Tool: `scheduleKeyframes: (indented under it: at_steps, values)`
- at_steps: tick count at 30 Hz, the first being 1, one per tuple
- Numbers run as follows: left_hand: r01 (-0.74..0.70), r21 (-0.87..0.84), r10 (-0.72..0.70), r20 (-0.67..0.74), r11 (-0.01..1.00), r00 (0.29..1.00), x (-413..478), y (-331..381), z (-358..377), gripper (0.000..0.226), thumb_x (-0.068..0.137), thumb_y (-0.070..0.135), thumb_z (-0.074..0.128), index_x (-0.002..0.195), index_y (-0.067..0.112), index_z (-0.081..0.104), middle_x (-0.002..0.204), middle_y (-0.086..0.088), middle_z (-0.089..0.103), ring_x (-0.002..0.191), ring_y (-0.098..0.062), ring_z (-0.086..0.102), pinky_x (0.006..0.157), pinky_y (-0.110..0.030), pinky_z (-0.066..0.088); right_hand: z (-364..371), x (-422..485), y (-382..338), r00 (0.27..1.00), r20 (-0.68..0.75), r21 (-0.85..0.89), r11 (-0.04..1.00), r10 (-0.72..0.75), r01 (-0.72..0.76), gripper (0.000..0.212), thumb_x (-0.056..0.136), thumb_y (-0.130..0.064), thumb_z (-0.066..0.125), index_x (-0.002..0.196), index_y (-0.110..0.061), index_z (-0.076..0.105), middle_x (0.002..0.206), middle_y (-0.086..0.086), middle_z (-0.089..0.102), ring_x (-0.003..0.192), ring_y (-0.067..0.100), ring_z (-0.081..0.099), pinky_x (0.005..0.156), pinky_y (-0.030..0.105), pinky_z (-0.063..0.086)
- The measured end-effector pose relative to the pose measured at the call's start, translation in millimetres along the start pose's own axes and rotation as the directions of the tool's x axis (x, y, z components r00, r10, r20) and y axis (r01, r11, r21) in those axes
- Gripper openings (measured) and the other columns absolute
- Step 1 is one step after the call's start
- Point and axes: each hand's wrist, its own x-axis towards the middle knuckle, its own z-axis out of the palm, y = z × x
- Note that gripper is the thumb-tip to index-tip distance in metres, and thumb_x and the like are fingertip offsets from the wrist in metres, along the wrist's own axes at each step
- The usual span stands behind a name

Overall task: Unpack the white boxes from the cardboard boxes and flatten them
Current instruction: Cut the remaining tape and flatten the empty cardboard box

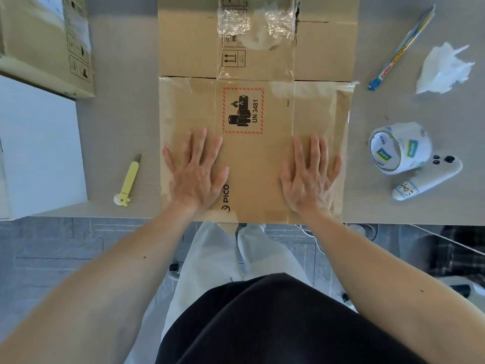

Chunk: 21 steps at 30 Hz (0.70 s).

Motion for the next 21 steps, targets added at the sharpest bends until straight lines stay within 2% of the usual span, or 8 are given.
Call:
scheduleKeyframes:
  at_steps: [9,12,14,15,16,18,19,21]
  values:
    - [-0.003,0.014,0.003,0.064,1.0,0.998,1.6,-1.3,-4.5,0.068,0.095,0.064,0.021,0.157,0.04,0.005,0.167,0.004,-0.003,0.153,-0.027,-0.002,0.114,-0.07,-0.002,-4.1,1.0,-3.1,0.997,0.072,-0.011,1.0,0.022,-0.021,0.065,0.096,-0.048,0.032,0.156,-0.031,0.012,0.163,0.008,0.011,0.15,0.028,0.008,0.118,0.059,0.002]
    - [-0.01,-0.015,0.012,0.115,1.0,0.993,1.8,-1.9,-11.6,0.068,0.095,0.065,0.021,0.156,0.043,0.002,0.166,0.008,-0.009,0.153,-0.023,-0.009,0.114,-0.067,-0.008,-8.5,1.9,-3.5,0.994,0.106,-0.001,1.0,0.031,-0.031,0.064,0.098,-0.049,0.034,0.155,-0.033,0.011,0.163,0.005,0.009,0.151,0.025,0.004,0.118,0.056,-0.003]
    - [-0.023,-0.092,0.037,0.156,0.995,0.987,3.1,-6.2,-21.6,0.067,0.095,0.063,0.029,0.155,0.045,0.003,0.165,0.012,-0.013,0.152,-0.016,-0.015,0.114,-0.064,-0.011,-12.9,3.0,-4.5,0.993,0.112,0.043,0.998,0.049,-0.054,0.06,0.097,-0.05,0.033,0.153,-0.035,0.017,0.161,0.003,0.011,0.149,0.024,0.007,0.118,0.053,-0.004]
    - [-0.026,-0.145,0.05,0.168,0.989,0.985,5.2,-9.3,-27.8,0.066,0.096,0.059,0.036,0.155,0.045,0.009,0.165,0.013,-0.011,0.151,-0.013,-0.014,0.115,-0.062,-0.01,-17.2,5.5,-6.8,0.992,0.105,0.08,0.994,0.072,-0.08,0.058,0.095,-0.05,0.034,0.149,-0.035,0.025,0.158,0.002,0.017,0.147,0.024,0.014,0.117,0.052,0.0]
    - [-0.033,-0.194,0.064,0.157,0.98,0.986,8.3,-12.7,-35.5,0.063,0.095,0.055,0.042,0.153,0.043,0.02,0.166,0.012,-0.002,0.152,-0.012,-0.007,0.116,-0.06,-0.004,-22.9,10.3,-9.7,0.99,0.098,0.126,0.985,0.105,-0.117,0.054,0.091,-0.048,0.037,0.143,-0.033,0.034,0.153,0.002,0.024,0.141,0.026,0.023,0.115,0.052,0.007]
    - [-0.037,-0.268,0.063,0.088,0.963,0.994,20.6,-20.6,-53.9,0.054,0.089,0.05,0.048,0.141,0.036,0.046,0.161,0.004,0.024,0.147,-0.016,0.022,0.114,-0.053,0.015,-40.6,26.5,-17.4,0.979,0.101,0.195,0.962,0.175,-0.192,0.04,0.088,-0.038,0.044,0.126,-0.027,0.047,0.138,0.004,0.036,0.124,0.031,0.038,0.107,0.051,0.022]
    - [-0.012,-0.31,0.034,0.064,0.951,0.997,30.2,-24.0,-64.0,0.05,0.086,0.049,0.05,0.133,0.031,0.056,0.153,0.0,0.037,0.141,-0.019,0.034,0.11,-0.05,0.023,-50.4,37.8,-21.1,0.974,0.116,0.206,0.955,0.194,-0.215,0.034,0.089,-0.034,0.046,0.121,-0.024,0.049,0.132,0.004,0.04,0.119,0.032,0.041,0.104,0.049,0.027]
    - [0.081,-0.444,-0.064,0.052,0.892,0.997,54.5,-31.9,-82.9,0.042,0.083,0.043,0.055,0.115,0.02,0.068,0.135,-0.006,0.051,0.129,-0.025,0.046,0.105,-0.042,0.034,-67.7,64.4,-24.4,0.963,0.127,0.244,0.934,0.238,-0.263,0.027,0.091,-0.029,0.05,0.117,-0.021,0.052,0.126,0.005,0.043,0.118,0.03,0.041,0.102,0.047,0.031]
